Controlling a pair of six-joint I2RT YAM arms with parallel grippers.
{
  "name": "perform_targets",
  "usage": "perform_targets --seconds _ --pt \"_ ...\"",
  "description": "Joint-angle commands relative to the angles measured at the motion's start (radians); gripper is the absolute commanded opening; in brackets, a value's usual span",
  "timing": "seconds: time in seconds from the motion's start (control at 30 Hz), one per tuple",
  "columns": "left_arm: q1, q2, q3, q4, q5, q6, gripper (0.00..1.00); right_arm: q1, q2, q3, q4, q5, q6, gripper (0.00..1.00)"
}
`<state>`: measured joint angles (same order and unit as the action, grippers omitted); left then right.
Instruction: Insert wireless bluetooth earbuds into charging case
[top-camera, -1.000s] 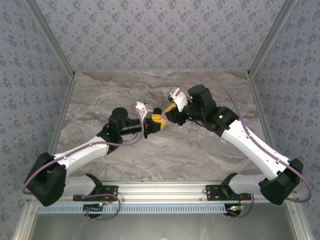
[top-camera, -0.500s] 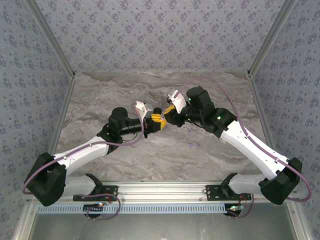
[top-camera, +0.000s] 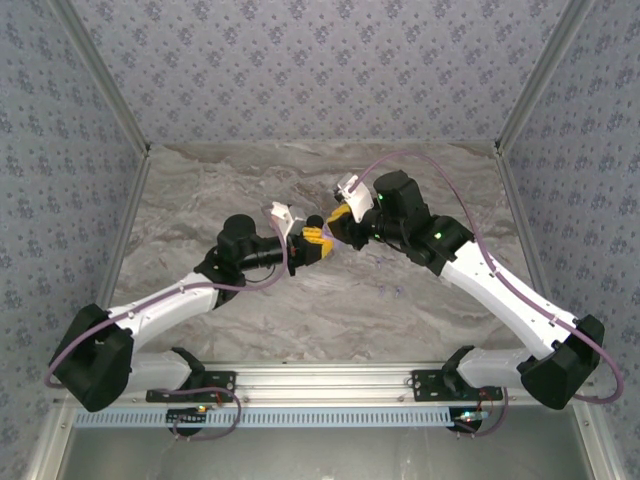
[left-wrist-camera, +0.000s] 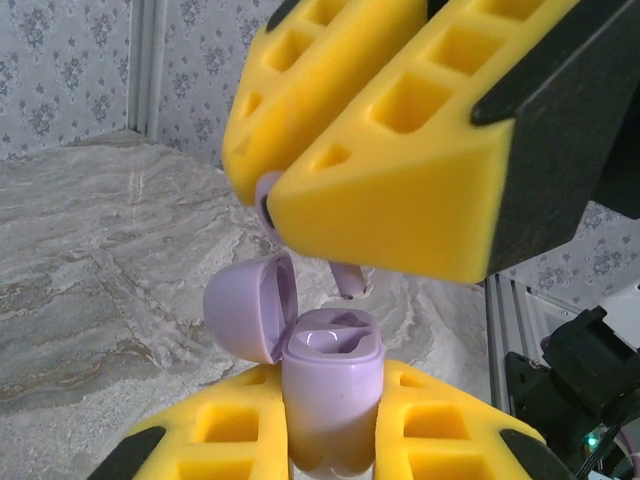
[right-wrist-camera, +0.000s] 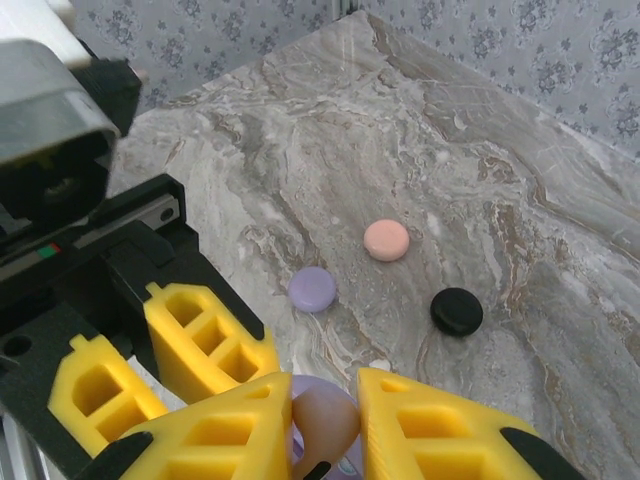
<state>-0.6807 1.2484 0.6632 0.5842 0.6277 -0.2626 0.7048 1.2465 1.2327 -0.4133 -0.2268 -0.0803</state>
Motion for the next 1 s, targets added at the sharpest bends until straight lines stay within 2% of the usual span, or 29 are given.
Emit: perform_targets --seconds 0.0,0.97 --pt "0.001 0.009 0.033 0.059 0.001 -0.032 0.0 0.001 -0.002 -0.004 0.025 0.007 -0.015 0.24" --pt "0.001 0.013 0.036 0.087 -0.009 -0.069 0.0 0.009 -0.004 -0.072 0.043 0.004 -0.006 0.24"
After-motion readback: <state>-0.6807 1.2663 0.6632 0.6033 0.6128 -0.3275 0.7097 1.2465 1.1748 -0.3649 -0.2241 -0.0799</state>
